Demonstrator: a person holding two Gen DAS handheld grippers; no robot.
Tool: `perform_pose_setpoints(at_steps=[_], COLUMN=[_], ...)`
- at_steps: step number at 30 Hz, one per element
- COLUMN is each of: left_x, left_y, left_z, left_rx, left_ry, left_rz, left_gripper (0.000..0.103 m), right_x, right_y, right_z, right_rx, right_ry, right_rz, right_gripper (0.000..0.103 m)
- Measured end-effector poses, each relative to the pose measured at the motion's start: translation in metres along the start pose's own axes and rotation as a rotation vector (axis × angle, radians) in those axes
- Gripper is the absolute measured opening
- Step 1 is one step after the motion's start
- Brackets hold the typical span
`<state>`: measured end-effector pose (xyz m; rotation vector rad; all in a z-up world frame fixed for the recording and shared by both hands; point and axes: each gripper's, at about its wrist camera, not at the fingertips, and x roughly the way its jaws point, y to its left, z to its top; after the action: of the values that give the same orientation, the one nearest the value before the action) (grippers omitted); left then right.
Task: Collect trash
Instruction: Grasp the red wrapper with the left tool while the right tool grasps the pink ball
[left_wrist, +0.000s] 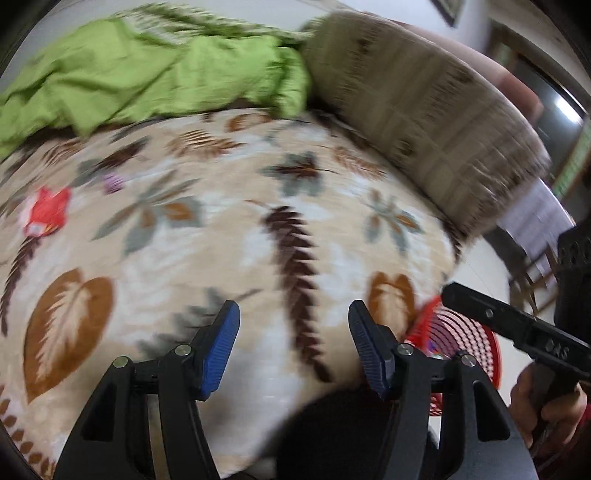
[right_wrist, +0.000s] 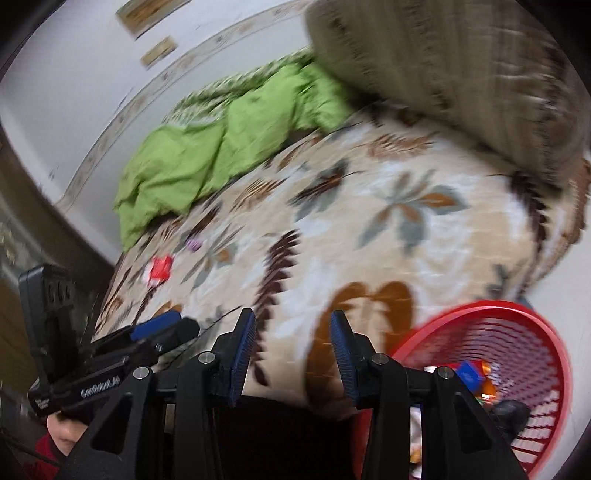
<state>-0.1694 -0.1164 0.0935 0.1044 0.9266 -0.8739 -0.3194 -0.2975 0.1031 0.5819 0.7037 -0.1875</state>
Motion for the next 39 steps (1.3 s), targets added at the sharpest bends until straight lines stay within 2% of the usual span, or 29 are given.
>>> perform_pose_setpoints(at_steps=[12, 15, 22, 26, 30, 31, 33, 37, 39], left_x=[-0.020, -0.029, -0.033, -0.012, 0.014, 0.018, 0.031, 0.052, 0.055], left_y=[0.138, 0.179, 0.264, 0.308, 0.337, 0.340, 0.342, 0.330, 0.327], left_z=[0.016, 0.026, 0.045, 0.062, 0.074, 0.075, 0.077, 0.083, 0.082], left_rx=[-0.281, -0.342, -0.444, -0.485, -0.504, -0.507, -0.513, -0.481, -0.479], left_ry=[-0.085, -0.108, -0.127, -0.090, -0.056, -0.054, -0.048, -0.053, -0.069], left_rz=[0.172, 0.241, 0.347, 0.319, 0.333, 0.325, 0.292, 0.289, 0.300], left_gripper=[0.060, 0.060, 0.060, 0.060, 0.057, 0.055, 0.042, 0.021, 0.021], right_x=[0.078, 0.097, 0.144, 0.170, 0.193, 0.198, 0.210, 0.247, 0.264], right_y=[0.083, 0.099, 0.132, 0.151, 0.165, 0.167, 0.172, 0.180, 0.184], right_z=[0.014, 0.020, 0.047, 0.063, 0.074, 0.076, 0.081, 0.097, 0.104], right_rx=[-0.190, -0.232, -0.298, -0.313, -0.326, -0.325, -0.332, -0.312, -0.299], right_ry=[0.101, 0.137, 0.164, 0.162, 0.165, 0.171, 0.186, 0.200, 0.197], right_rz=[0.097, 0.119, 0.150, 0.156, 0.174, 0.185, 0.197, 0.197, 0.194], right_gripper=[0.044, 0.044, 0.044, 0.044, 0.044, 0.044, 0.044, 0.044, 0.044])
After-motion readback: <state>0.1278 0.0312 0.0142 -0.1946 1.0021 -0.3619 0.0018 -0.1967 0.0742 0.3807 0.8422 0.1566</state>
